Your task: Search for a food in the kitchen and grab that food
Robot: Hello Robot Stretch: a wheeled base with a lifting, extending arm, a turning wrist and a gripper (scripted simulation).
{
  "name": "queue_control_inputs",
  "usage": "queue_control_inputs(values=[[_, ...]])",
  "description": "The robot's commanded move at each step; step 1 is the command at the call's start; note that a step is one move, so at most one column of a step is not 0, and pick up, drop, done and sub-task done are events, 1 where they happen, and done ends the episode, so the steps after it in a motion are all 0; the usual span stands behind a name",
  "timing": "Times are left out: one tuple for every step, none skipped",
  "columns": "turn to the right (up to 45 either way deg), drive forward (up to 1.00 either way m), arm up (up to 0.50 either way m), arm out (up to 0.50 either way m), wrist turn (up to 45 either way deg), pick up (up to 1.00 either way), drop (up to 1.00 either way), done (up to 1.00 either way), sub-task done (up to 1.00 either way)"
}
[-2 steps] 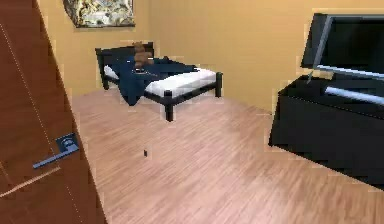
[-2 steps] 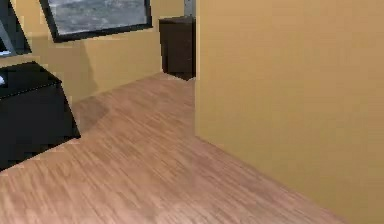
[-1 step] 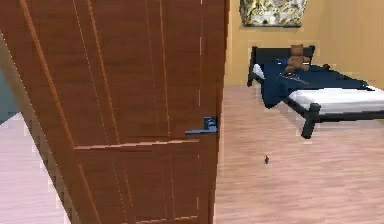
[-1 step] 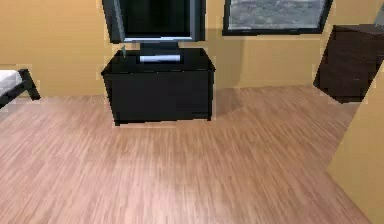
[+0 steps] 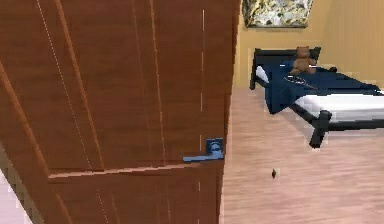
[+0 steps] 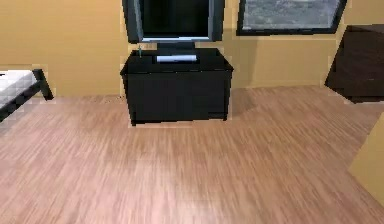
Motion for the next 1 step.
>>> queue_control_inputs(values=[[-45.0,0.00,0.00,0.00,0.0,0.00,0.00,0.00,0.00]])
